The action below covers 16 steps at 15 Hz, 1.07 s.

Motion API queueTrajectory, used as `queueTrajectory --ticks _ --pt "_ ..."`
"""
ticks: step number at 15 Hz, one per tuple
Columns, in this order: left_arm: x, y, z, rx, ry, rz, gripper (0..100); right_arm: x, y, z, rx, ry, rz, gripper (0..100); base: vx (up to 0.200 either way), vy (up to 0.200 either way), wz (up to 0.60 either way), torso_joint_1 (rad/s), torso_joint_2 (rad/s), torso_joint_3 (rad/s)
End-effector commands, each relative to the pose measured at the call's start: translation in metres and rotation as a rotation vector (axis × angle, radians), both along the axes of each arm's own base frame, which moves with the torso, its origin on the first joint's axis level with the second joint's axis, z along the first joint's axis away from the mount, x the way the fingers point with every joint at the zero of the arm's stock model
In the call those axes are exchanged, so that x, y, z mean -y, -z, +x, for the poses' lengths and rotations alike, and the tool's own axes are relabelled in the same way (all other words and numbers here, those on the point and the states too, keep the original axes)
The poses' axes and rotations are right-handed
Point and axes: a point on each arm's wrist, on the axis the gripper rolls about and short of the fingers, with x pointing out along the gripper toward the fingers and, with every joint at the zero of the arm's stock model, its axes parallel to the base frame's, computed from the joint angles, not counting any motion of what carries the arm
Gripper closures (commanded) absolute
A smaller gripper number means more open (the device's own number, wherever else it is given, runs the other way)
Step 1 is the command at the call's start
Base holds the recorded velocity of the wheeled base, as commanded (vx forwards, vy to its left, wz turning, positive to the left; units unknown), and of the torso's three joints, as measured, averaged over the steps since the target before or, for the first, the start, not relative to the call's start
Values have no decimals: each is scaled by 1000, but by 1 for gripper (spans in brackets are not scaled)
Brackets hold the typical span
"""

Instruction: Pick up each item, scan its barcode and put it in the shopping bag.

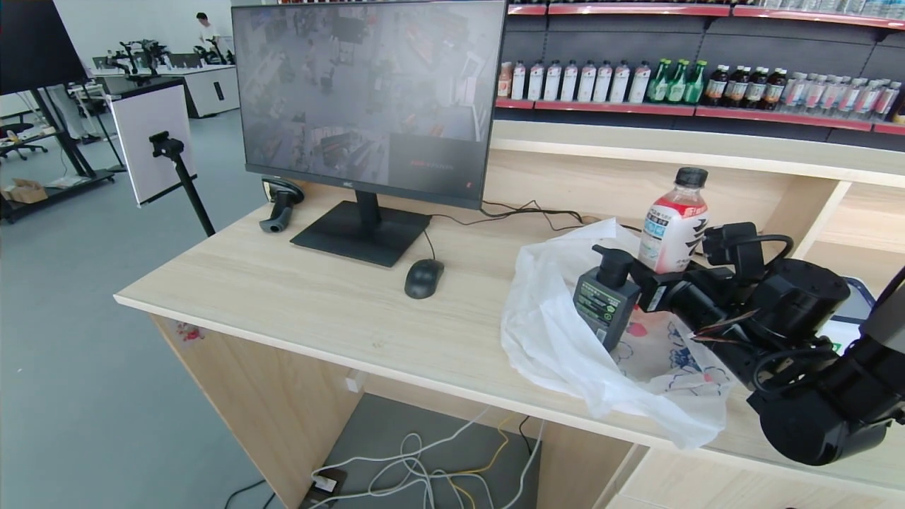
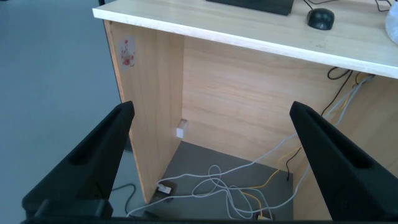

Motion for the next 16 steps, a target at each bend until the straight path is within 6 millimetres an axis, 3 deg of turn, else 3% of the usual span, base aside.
queueTrajectory --ticks 1,15,16 --pt "0 0 0 1 0 0 0 0 1 0 -5 -1 -1 100 0 0 0 0 0 0" --pt "0 0 0 1 0 0 0 0 8 -10 -45 -5 -9 100 0 0 0 0 0 0" --pt "0 0 0 1 0 0 0 -1 7 -10 -41 -10 -9 0 0 0 0 0 0 0"
